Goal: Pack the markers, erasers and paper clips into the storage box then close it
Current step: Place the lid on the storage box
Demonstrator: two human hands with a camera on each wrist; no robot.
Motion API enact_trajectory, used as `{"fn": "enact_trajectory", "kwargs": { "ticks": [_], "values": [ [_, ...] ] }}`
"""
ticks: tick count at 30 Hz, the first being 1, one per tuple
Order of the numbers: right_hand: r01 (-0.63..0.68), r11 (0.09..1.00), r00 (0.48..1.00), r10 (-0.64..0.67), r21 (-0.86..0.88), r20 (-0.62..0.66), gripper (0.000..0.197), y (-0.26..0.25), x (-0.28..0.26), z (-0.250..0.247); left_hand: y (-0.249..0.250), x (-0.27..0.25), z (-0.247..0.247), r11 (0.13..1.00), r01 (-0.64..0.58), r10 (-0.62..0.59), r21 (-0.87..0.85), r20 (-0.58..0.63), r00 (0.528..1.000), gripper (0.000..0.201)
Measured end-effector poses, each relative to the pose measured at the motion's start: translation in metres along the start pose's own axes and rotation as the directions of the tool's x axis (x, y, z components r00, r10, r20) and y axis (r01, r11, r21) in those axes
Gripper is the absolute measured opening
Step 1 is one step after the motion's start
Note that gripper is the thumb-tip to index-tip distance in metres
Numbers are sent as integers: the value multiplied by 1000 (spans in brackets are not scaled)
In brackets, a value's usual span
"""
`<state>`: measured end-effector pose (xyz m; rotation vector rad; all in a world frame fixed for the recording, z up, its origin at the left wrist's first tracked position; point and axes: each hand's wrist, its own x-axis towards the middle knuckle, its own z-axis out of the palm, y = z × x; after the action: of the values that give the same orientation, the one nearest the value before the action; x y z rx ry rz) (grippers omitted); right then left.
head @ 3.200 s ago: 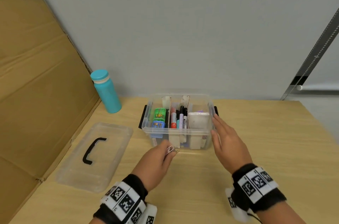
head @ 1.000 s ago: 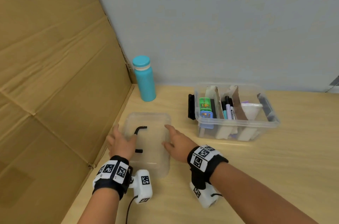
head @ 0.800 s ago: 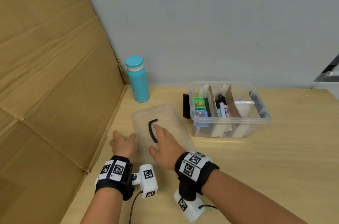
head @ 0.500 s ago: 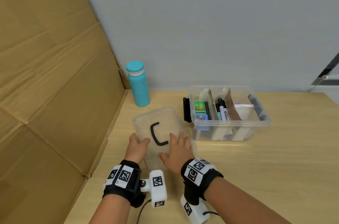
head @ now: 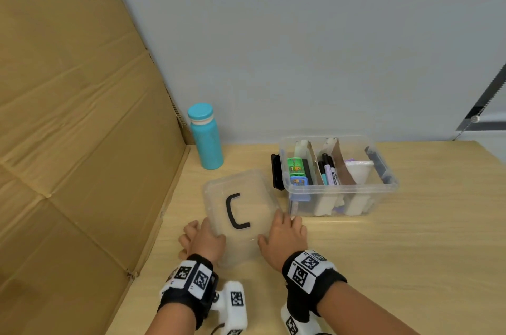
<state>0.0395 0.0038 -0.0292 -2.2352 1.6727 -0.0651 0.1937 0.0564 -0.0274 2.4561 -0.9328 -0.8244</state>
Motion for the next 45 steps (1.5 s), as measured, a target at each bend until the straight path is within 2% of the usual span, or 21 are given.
{"fn": "enact_trajectory", "kwargs": {
  "ticks": [3,5,6,8,9,11,15,17,19,23,25,27,29,31,32,34,36,38,40,42,45],
  "values": [
    [9,996,1000,-9,88,3,58,6,1,0,-9,-5,0,999,-31,31,25,16,999,56],
    [37,969,998,-48,245,39,58,13,4,-1,-12,-5,-6,987,-67,74,-149,42,996,61],
    [57,946,995,-80,320,59,58,16,4,-2,-12,-6,-9,942,-90,112,-323,50,992,64],
    [94,890,986,-147,446,84,60,17,3,-5,-9,-10,-15,753,-113,182,-648,40,983,66],
    [107,858,981,-174,502,88,60,16,1,-7,-6,-13,-18,670,-122,181,-733,3,983,64],
    [150,802,972,-227,578,62,60,12,-3,-11,-1,-16,-24,578,-190,148,-793,-127,981,57],
    [341,704,930,-349,624,-115,57,1,-15,-27,0,-20,-45,527,-387,70,-757,-415,907,43],
    [460,690,888,-378,559,-263,55,-1,-21,-45,5,-27,-61,497,-458,80,-737,-487,870,42],
    [540,738,825,-369,404,-428,57,2,-24,-72,15,-37,-74,440,-518,151,-733,-508,848,45],
    [529,828,673,-276,185,-686,70,24,-20,-140,52,-57,-88,412,-634,406,-654,-492,771,47],
    [474,870,667,-251,140,-701,71,44,-14,-166,76,-68,-85,381,-673,540,-634,-438,718,46],
    [440,885,715,-245,150,-655,68,68,-8,-180,100,-80,-81,361,-709,624,-606,-408,667,41],
    [431,867,751,-191,251,-632,60,91,-6,-185,121,-89,-76,343,-762,650,-549,-446,615,36],
    [420,845,728,-97,330,-679,43,109,-5,-188,137,-90,-74,354,-838,648,-416,-538,540,37],
    [425,821,708,-39,381,-706,36,118,-3,-190,143,-86,-71,363,-853,628,-375,-577,522,41],
    [419,746,710,86,517,-699,30,135,3,-192,153,-78,-58,402,-813,575,-420,-576,582,51],
    [363,665,764,188,653,-617,26,149,15,-193,161,-73,-35,446,-758,582,-475,-489,649,53],
    [263,626,834,235,734,-499,25,160,28,-190,169,-66,-9,499,-741,624,-450,-407,667,49],
    [122,657,904,235,744,-356,29,170,42,-185,178,-49,14,587,-718,626,-373,-353,696,46],
    [14,721,938,231,693,-260,38,175,56,-178,182,-27,29,720,-650,582,-242,-299,756,42],
    [-180,914,932,276,363,-235,50,178,72,-167,182,4,46,828,-542,508,-140,-222,832,41]
  ]
}}
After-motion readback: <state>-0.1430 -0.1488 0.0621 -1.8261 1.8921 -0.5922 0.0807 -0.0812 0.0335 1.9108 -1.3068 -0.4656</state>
